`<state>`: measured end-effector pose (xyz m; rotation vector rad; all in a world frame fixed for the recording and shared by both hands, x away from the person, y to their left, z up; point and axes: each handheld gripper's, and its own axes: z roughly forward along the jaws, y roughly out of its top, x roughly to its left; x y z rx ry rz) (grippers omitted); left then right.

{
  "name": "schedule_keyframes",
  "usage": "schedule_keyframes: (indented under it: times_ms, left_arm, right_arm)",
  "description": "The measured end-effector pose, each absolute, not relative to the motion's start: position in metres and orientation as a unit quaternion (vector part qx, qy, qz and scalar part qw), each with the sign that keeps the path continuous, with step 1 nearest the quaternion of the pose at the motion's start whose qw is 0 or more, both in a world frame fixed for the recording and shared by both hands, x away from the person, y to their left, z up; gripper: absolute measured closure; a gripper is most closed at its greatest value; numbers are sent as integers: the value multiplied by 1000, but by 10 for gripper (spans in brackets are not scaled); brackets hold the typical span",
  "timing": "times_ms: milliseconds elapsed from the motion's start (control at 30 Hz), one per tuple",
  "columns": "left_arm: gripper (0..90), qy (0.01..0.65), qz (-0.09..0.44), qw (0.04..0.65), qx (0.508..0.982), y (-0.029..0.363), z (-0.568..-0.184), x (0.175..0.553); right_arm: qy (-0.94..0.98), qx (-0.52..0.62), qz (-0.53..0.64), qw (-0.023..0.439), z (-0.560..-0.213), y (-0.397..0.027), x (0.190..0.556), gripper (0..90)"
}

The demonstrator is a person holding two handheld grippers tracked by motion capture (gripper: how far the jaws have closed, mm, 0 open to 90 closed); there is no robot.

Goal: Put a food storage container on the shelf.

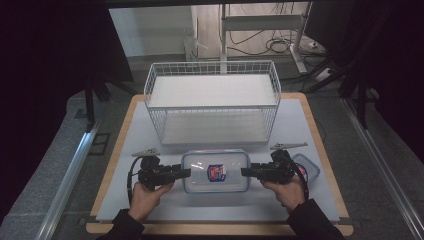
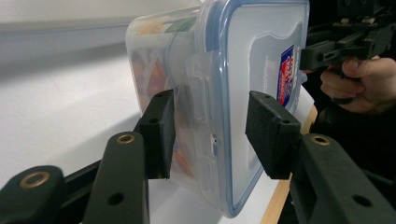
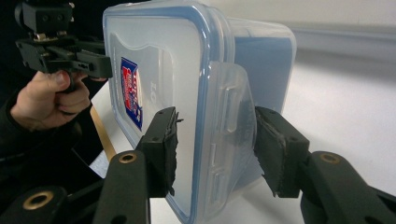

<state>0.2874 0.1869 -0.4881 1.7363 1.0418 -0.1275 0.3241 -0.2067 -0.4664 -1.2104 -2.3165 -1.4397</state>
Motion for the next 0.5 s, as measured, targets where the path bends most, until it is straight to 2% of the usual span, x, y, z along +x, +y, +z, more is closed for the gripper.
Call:
schedule_keyframes:
  times_ms: [500]
  left_arm:
    - [537, 422, -35, 537, 729, 188, -454, 300]
  right_arm:
    - [-770, -389, -502, 59, -435, -207, 333, 517]
